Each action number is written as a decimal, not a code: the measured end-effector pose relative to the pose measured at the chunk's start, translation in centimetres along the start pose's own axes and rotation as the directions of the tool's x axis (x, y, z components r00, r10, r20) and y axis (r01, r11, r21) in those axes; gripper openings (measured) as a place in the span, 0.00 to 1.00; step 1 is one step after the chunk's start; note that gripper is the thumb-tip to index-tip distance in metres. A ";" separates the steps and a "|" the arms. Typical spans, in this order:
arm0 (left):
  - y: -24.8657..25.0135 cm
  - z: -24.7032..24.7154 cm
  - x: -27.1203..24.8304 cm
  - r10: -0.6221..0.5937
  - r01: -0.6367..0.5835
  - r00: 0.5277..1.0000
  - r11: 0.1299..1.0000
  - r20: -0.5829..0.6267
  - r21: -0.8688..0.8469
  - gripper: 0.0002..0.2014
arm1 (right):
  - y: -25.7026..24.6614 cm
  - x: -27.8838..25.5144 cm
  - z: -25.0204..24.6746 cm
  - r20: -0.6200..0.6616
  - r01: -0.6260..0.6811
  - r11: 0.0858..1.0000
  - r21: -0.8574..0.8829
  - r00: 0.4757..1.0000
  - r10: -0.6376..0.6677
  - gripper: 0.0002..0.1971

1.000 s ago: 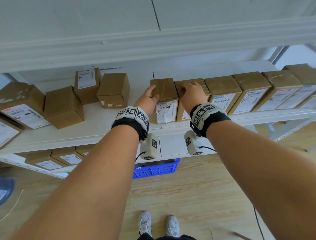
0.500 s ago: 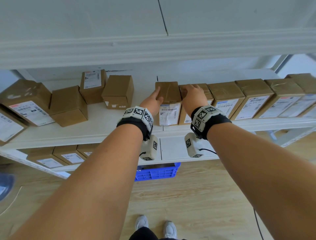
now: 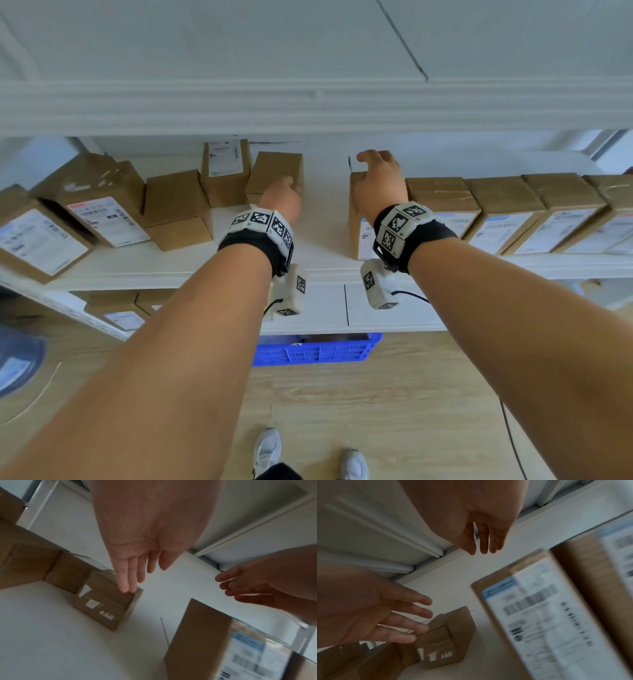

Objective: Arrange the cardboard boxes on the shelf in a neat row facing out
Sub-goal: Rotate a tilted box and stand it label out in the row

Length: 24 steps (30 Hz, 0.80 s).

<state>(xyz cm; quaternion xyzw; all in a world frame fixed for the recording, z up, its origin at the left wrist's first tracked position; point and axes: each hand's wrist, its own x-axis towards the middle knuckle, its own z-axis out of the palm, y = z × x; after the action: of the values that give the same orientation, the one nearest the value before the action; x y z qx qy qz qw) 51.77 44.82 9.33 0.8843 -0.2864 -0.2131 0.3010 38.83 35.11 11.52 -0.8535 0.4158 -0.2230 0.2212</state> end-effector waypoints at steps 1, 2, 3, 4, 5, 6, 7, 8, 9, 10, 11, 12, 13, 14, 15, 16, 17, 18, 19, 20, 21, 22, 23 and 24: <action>-1.2 -0.9 0.5 -0.018 0.018 1.000 1.000 -0.024 0.010 0.22 | -1.1 0.2 1.2 0.000 0.014 1.000 0.010 1.000 -0.014 0.23; -2.2 -1.5 0.9 -0.026 0.027 0.999 1.000 -0.042 0.015 0.22 | -2.1 0.3 2.1 0.007 0.023 0.999 0.024 1.000 -0.023 0.22; -3.5 -2.2 1.5 -0.038 0.039 0.998 0.999 -0.049 0.019 0.22 | -3.1 0.4 3.5 0.025 0.026 0.999 0.037 0.999 -0.027 0.22; -4.3 -2.8 1.9 -0.047 0.048 0.998 0.999 -0.044 0.018 0.22 | -3.9 0.4 4.4 0.047 0.023 0.999 0.048 0.999 -0.025 0.22; -5.1 -3.2 2.4 -0.057 0.058 0.998 0.998 -0.034 0.018 0.22 | -4.5 0.4 5.5 0.082 0.015 0.998 0.057 0.996 -0.020 0.22; -6.0 -3.7 3.0 -0.058 0.059 0.998 0.998 -0.019 0.022 0.22 | -5.2 0.5 6.7 0.128 0.001 0.998 0.064 0.992 -0.009 0.23; -6.5 -4.0 3.5 -0.058 0.058 0.998 0.998 -0.003 0.029 0.22 | -5.7 0.6 7.7 0.177 -0.016 0.998 0.066 0.984 0.004 0.25; -7.2 -4.4 4.1 -0.059 0.059 0.998 0.998 0.018 0.033 0.22 | -6.1 0.7 8.9 0.227 -0.037 0.997 0.061 0.974 0.022 0.27; -7.6 -4.5 4.5 -0.063 0.062 0.997 0.998 0.038 0.025 0.24 | -6.2 0.9 9.7 0.265 -0.064 0.997 0.053 0.963 0.048 0.29; -8.0 -4.6 4.8 -0.069 0.068 0.996 0.997 0.058 0.019 0.26 | -6.4 1.1 10.5 0.294 -0.098 0.994 0.041 0.952 0.081 0.30; -8.4 -4.8 5.3 -0.075 0.073 0.994 0.997 0.078 0.026 0.28 | -6.7 1.5 11.3 0.314 -0.136 0.990 0.026 0.942 0.121 0.32; -8.6 -5.0 5.6 -0.079 0.076 0.992 0.996 0.099 0.035 0.28 | -6.8 1.7 11.9 0.330 -0.167 0.986 0.010 0.931 0.155 0.32; -9.0 -5.1 6.1 -0.085 0.079 0.988 0.996 0.127 0.050 0.28 | -7.1 1.9 12.5 0.343 -0.196 0.981 -0.003 0.921 0.185 0.32; -9.2 -5.0 6.4 -0.087 0.078 0.985 0.995 0.151 0.065 0.28 | -7.2 2.1 12.9 0.351 -0.220 0.975 -0.010 0.913 0.209 0.32; -9.4 -4.8 6.7 -0.084 0.073 0.982 0.995 0.167 0.072 0.26 | -7.3 2.2 13.3 0.355 -0.244 0.970 -0.011 0.906 0.232 0.31; -9.7 -4.7 7.0 -0.073 0.062 0.982 0.996 0.176 0.065 0.23 | -7.5 2.3 13.6 0.352 -0.269 0.963 -0.005 0.901 0.253 0.30; -9.8 -4.7 7.1 -0.058 0.051 0.983 0.998 0.177 0.045 0.21 | -7.6 2.3 13.8 0.340 -0.287 0.958 0.006 0.901 0.268 0.29; -10.1 -4.6 7.1 -0.045 0.042 0.983 0.999 0.175 0.020 0.19 | -7.8 2.2 14.0 0.323 -0.308 0.951 0.019 0.902 0.285 0.29; -10.3 -4.6 7.1 -0.037 0.039 0.985 0.999 0.167 -0.008 0.19 | -7.8 2.1 14.1 0.305 -0.322 0.946 0.033 0.905 0.297 0.28; -10.5 -4.7 7.0 -0.037 0.044 0.988 0.998 0.152 -0.040 0.18 | -7.9 1.9 14.2 0.290 -0.332 0.942 0.046 0.907 0.306 0.28; -10.7 -4.7 7.0 -0.034 0.045 0.990 0.996 0.140 -0.074 0.18 | -7.9 1.6 14.3 0.272 -0.341 0.938 0.057 0.910 0.314 0.27; -11.1 -4.7 7.1 -0.042 0.057 0.990 0.993 0.133 -0.107 0.17 | -7.8 1.3 14.3 0.255 -0.344 0.937 0.066 0.913 0.318 0.26; -11.6 -4.6 7.0 -0.054 0.073 0.990 0.986 0.128 -0.150 0.16 | -7.7 1.0 14.3 0.234 -0.349 0.934 0.070 0.916 0.325 0.25; -12.0 -4.5 6.8 -0.078 0.103 0.989 0.974 0.125 -0.201 0.14 | -7.7 0.7 14.3 0.219 -0.358 0.931 0.070 0.916 0.336 0.23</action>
<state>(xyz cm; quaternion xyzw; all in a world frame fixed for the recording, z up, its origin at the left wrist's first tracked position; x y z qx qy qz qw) 63.89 50.20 3.35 0.8465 -0.2390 -0.3062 0.3642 52.03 41.57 4.53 -0.7708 0.5233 -0.1143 0.3448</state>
